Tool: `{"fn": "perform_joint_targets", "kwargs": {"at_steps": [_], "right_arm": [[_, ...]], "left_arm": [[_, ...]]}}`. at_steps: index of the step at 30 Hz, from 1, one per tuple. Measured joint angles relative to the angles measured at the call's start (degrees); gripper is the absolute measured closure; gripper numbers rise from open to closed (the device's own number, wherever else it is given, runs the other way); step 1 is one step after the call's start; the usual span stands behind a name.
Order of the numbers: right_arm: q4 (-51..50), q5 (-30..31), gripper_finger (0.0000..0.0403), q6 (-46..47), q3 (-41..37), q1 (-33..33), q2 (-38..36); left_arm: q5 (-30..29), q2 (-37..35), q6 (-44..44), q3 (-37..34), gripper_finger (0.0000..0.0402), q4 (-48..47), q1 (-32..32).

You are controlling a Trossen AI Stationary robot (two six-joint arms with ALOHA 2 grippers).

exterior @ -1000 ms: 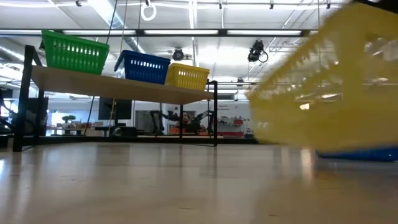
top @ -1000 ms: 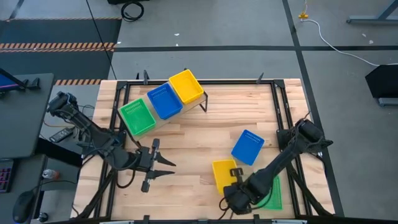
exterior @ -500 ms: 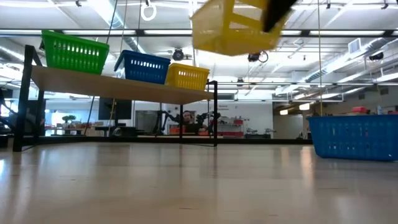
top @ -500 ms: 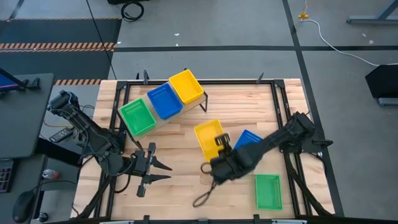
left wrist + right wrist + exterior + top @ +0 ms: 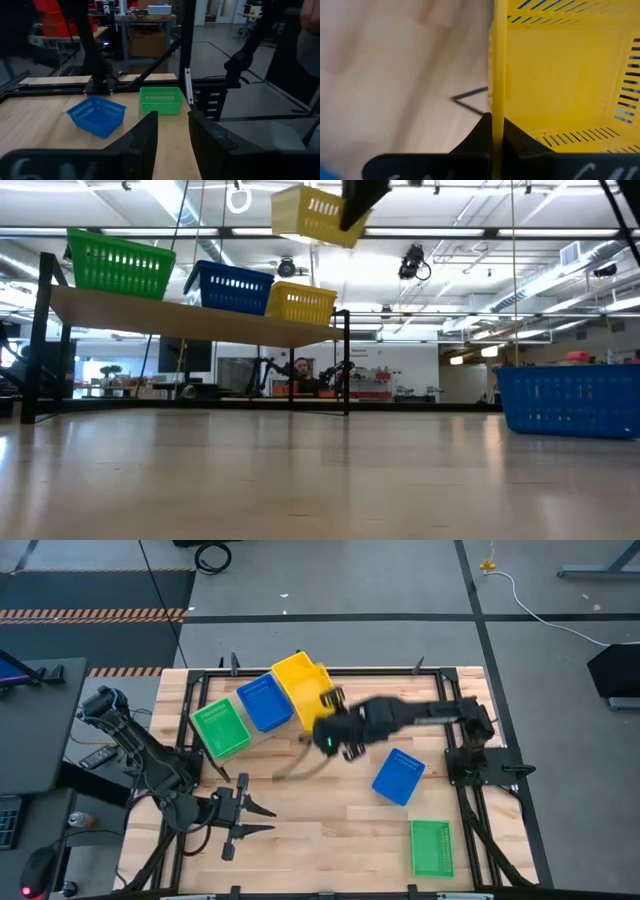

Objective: Stack baskets on shelf by color
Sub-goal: Stack the yellow basket on top of the yellow baskets on the shelf

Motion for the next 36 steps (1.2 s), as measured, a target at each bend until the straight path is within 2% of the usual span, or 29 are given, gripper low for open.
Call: {"fn": "perform_joint_targets", "kwargs": {"at_steps": [3, 11, 19, 24, 36], "right_arm": [[3.4, -1.9, 0.0392, -4.7, 2.0, -4.8, 0.0], [11.2, -14.8, 0.0392, -9.6, 2.2, -15.0, 0.0], [15.3, -25.7, 0.0392, -12.6, 1.7, -20.2, 0.0], [16.9, -26.3, 0.0386, -15.4, -0.8, -21.5, 0.0], [18.2, -26.2, 0.0359, -15.6, -4.6, -23.1, 0.0]], "left_arm": [[-1.2, 0.0, -0.4, 0.0, 0.0285, 0.0, 0.0], [-8.6, 1.3, 2.6, 0.0, 0.0285, -0.1, 0.2], [-9.0, 1.8, 0.9, 0.0, 0.0285, 0.5, 1.3], [-9.0, 1.8, 0.5, 0.0, 0.0285, 0.5, 1.3], [-8.8, 1.8, -0.8, 0.0, 0.0285, 0.3, 1.2]]}}
